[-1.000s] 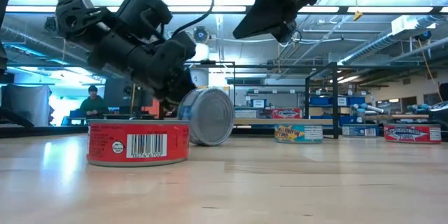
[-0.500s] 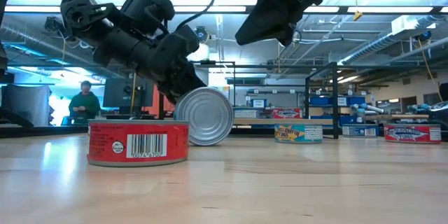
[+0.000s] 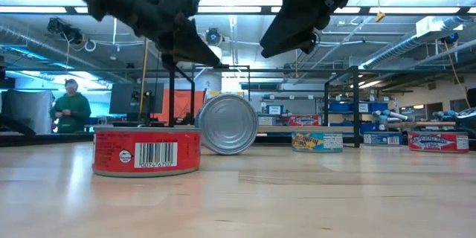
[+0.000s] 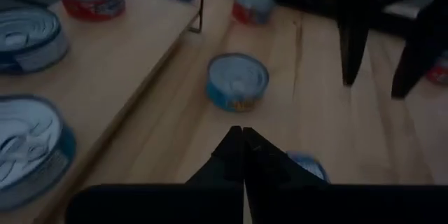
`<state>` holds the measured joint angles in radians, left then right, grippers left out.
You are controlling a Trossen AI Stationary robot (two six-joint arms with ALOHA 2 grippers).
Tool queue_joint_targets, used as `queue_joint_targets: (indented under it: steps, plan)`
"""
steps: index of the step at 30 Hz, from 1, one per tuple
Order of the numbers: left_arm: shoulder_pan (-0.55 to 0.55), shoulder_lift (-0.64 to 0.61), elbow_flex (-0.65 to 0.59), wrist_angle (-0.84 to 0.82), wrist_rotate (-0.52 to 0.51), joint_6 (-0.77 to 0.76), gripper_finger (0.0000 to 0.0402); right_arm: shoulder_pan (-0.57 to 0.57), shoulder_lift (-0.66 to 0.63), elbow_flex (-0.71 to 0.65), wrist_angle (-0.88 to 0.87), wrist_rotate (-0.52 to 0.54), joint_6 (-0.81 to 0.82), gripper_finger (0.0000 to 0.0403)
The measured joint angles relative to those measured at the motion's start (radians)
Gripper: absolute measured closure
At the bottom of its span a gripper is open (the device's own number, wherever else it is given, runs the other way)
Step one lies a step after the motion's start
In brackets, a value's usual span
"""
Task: Stack canned seafood by type on shelf
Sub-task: Put the blue tuna can on the shelf
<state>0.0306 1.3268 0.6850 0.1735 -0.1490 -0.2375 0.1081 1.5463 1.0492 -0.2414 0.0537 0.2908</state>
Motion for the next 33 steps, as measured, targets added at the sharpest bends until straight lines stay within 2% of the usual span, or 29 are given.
queue_joint_targets:
  steps: [5,10,15,19,25,29,33]
  plan:
    - [-0.020,-0.004,0.106,-0.267,0.000,0.004,0.0384,0.000,0.000,0.000,0.011,0.005,-0.058,0.0256]
    - [-0.047,0.002,0.198,-0.464,0.006,0.024,0.0355,0.000,0.000,0.000,0.023,0.004,-0.101,0.0255]
    - [-0.053,0.002,0.221,-0.460,0.016,0.007,0.0322,0.005,0.005,0.000,0.033,0.009,-0.045,0.0257]
    - [-0.040,0.009,0.197,-0.424,0.022,0.024,0.0299,0.021,0.006,-0.011,0.045,0.060,-0.025,0.0256]
    - [-0.038,0.037,0.163,-0.412,0.127,0.066,0.0281,0.048,0.006,-0.013,0.046,0.082,-0.045,0.0249]
    - [-0.058,0.054,0.162,-0.397,0.161,-0.003,0.0268,0.062,0.006,-0.010,0.042,0.077,-0.054,0.0235]
    - [-0.081,0.060,0.164,-0.371,0.145,-0.107,0.0245,0.066,0.006,-0.009,0.023,0.055,-0.022,0.0216]
